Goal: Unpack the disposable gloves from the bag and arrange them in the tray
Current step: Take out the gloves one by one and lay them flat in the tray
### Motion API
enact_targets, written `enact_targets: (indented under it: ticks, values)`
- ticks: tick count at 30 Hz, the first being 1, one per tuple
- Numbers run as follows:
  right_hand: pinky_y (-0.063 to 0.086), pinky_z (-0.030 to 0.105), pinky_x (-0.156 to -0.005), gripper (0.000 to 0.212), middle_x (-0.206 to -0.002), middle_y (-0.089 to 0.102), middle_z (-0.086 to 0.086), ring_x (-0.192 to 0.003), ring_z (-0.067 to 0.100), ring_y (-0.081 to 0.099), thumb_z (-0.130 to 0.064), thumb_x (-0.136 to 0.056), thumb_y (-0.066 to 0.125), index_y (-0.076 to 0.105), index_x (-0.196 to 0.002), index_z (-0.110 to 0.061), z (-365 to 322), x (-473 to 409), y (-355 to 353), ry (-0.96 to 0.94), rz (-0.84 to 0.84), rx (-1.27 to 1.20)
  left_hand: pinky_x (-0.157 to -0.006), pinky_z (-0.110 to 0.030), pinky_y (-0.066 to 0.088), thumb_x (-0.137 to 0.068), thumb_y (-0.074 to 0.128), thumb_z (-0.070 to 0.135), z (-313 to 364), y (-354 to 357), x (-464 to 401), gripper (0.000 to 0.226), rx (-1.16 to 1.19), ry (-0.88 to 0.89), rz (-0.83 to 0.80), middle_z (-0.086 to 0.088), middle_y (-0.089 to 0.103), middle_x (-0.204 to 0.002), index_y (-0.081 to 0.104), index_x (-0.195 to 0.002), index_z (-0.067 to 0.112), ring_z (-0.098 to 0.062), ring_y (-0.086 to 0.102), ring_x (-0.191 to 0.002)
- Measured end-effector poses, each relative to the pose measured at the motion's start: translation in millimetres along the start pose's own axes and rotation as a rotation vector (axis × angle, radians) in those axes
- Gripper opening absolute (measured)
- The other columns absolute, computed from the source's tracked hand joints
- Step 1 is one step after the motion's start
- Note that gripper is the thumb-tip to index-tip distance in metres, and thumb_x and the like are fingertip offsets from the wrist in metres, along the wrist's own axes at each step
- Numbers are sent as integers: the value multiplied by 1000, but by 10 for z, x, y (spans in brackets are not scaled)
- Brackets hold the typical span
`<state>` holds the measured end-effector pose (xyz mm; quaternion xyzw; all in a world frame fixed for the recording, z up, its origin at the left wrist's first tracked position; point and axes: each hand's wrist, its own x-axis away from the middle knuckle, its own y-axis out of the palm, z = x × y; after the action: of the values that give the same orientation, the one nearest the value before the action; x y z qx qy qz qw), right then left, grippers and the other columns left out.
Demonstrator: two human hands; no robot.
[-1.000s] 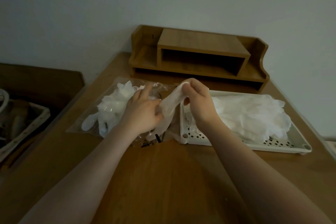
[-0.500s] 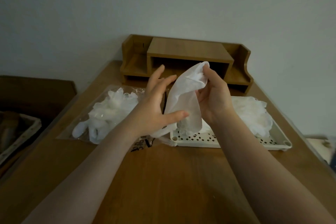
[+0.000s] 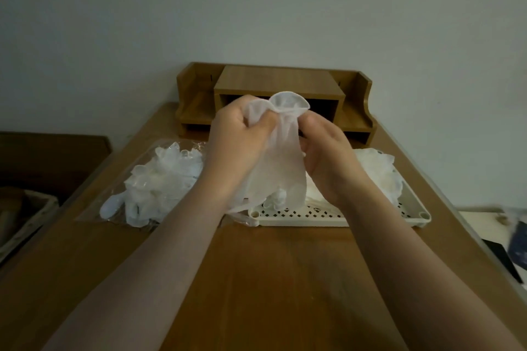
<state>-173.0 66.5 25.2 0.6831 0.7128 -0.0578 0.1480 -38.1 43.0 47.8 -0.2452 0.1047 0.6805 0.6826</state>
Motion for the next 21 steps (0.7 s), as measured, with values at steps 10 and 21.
enact_targets:
  ticks: [10,21]
  values:
    - [50,35,-76,21,-80,61,0,-76,19,59,-21,-96,53,62,-77,-18,-31,71,-237,73,202,220,-73,-30,55,-92,44,13,-243,-9,-39,13,939,-605,-122,-5,67,-82,57,-93,9,-18,65,-81]
    - [48,28,-68,19,-76,63,11,-67,16,56,-16,-94,54,65,-80,-10,-302,28,-572,63,-262,649,-79,-20,47,-75,73,47,-119,303,-282,38,-280,8,-940,17,62,-102,56,-107,35,7,59,-92]
